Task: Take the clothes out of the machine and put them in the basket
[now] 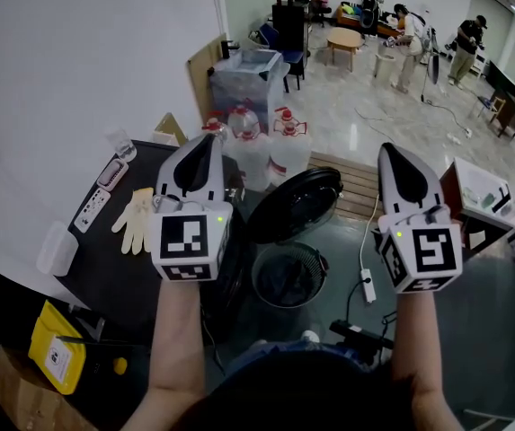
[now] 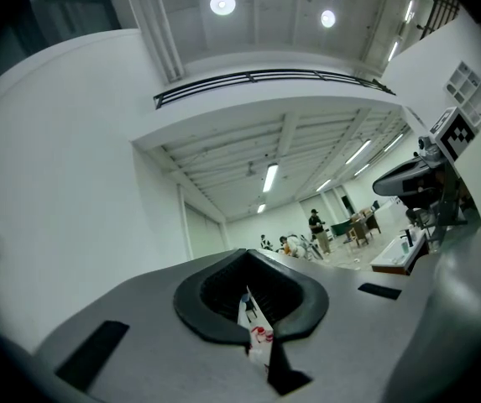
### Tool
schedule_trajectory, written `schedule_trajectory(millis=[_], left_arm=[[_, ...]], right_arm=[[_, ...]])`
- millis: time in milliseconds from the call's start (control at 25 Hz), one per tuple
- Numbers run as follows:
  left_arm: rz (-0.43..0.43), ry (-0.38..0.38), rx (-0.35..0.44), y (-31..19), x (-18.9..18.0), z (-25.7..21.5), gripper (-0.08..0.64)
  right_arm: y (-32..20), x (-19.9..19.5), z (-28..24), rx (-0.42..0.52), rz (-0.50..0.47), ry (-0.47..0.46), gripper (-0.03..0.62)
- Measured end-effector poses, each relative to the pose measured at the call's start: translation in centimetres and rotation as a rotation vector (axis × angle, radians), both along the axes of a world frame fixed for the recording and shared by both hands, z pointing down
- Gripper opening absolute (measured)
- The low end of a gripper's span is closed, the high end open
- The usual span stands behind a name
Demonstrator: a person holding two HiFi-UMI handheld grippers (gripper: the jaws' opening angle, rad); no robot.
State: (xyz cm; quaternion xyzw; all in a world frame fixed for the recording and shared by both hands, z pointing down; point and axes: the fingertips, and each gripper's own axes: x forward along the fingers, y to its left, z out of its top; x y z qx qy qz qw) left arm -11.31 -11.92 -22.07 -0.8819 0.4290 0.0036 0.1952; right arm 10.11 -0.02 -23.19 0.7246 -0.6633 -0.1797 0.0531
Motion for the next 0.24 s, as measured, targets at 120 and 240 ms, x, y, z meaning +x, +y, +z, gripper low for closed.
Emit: schedule_trajectory(millis=[120, 240], left_arm=[[-0.002, 0.001, -0.011, -0.06, -0.19, 0.05, 0.0], [-0.006, -0.004, -0.019, -0.07, -0.21, 0.16, -0.002]], right_arm=[[0.16, 0.12, -0.09, 0.0, 0.014, -0.001, 0.002], [0.38, 0.29, -0.16, 0.003, 0.022, -0.005, 0.002]])
